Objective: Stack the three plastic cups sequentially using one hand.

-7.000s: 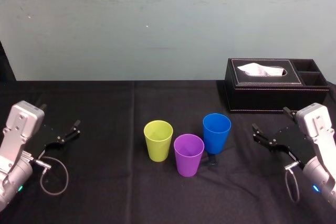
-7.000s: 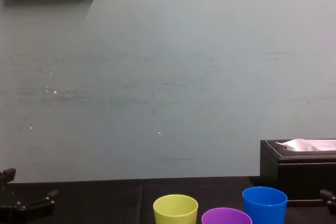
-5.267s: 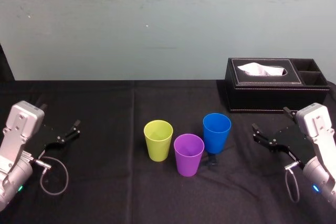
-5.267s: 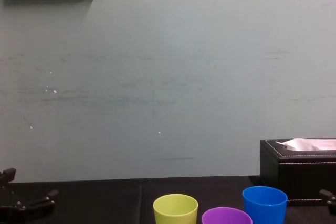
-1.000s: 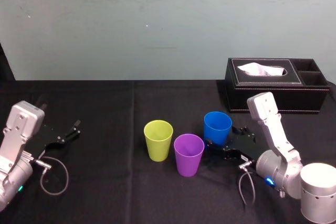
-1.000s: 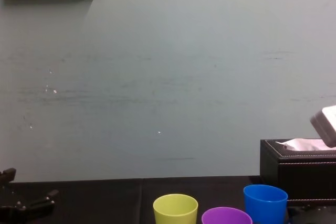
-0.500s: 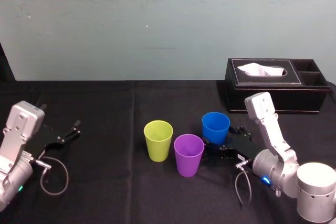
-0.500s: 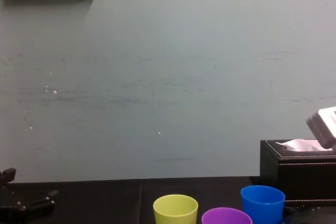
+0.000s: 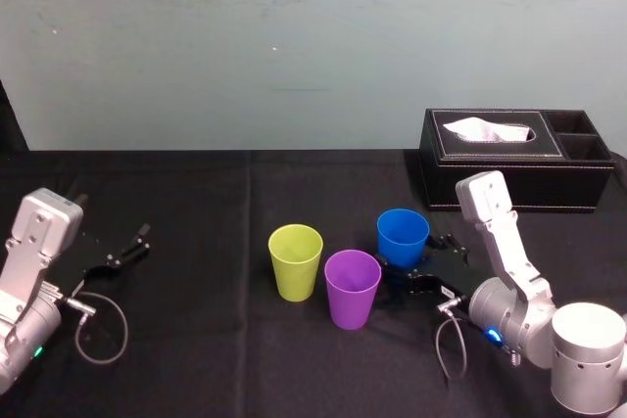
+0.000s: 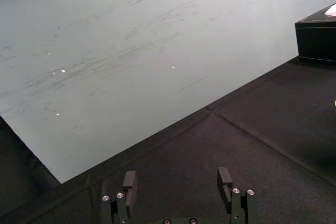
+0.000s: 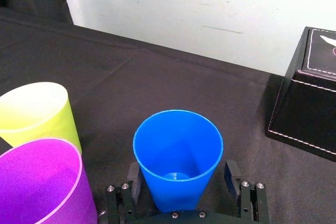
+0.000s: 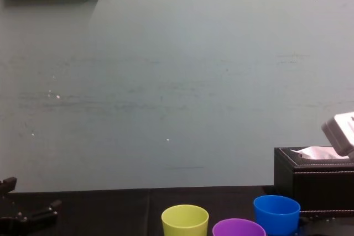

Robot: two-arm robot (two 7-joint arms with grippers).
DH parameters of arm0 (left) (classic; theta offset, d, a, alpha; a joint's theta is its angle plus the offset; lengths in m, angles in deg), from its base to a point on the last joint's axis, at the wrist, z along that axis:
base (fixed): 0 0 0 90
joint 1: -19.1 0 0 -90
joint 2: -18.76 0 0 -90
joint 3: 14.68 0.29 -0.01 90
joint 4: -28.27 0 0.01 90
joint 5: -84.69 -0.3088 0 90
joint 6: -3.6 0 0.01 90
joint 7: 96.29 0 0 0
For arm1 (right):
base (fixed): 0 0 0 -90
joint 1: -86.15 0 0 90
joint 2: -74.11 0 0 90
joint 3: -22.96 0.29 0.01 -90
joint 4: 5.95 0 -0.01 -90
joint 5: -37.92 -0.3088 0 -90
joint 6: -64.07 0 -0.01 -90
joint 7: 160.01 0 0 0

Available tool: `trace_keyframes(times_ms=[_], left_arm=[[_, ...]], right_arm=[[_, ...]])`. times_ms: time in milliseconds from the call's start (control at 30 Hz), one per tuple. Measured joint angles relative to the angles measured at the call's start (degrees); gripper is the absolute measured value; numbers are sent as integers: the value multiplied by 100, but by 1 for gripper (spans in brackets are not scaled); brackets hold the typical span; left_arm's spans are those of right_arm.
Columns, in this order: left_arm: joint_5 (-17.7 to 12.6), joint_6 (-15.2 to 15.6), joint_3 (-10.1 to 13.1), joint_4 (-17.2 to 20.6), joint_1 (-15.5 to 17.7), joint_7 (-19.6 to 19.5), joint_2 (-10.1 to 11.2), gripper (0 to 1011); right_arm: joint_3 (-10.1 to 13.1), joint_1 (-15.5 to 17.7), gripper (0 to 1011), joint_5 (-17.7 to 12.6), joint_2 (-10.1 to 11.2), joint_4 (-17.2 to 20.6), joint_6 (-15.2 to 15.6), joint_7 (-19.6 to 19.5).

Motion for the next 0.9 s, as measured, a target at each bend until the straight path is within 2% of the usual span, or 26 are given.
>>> trace_keyframes(times_ms=[900], left_arm=[[0, 0, 0, 0, 0, 0, 0, 1000]], right_arm=[[39, -29, 1004, 80, -71, -81, 67, 34]])
